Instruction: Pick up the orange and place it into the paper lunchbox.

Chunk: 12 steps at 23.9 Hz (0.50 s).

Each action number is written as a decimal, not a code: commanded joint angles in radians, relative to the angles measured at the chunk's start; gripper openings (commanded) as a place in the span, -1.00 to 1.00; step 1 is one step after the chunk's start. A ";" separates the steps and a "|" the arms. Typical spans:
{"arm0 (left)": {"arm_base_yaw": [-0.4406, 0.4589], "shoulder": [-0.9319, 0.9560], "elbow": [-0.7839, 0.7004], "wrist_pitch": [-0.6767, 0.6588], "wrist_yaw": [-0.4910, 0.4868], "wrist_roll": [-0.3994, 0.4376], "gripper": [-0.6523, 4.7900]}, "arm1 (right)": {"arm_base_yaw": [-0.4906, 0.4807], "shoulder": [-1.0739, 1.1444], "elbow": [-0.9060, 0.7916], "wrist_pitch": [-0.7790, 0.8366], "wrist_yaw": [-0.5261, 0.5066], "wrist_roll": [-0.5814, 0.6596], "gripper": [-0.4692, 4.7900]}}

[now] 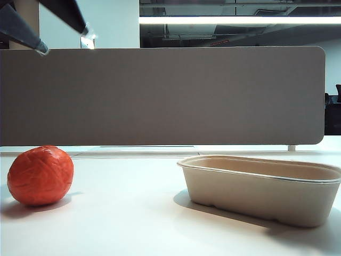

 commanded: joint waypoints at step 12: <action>-0.001 0.155 -0.183 0.066 -0.003 0.067 1.00 | 0.002 -0.003 0.006 0.014 0.000 0.003 -0.84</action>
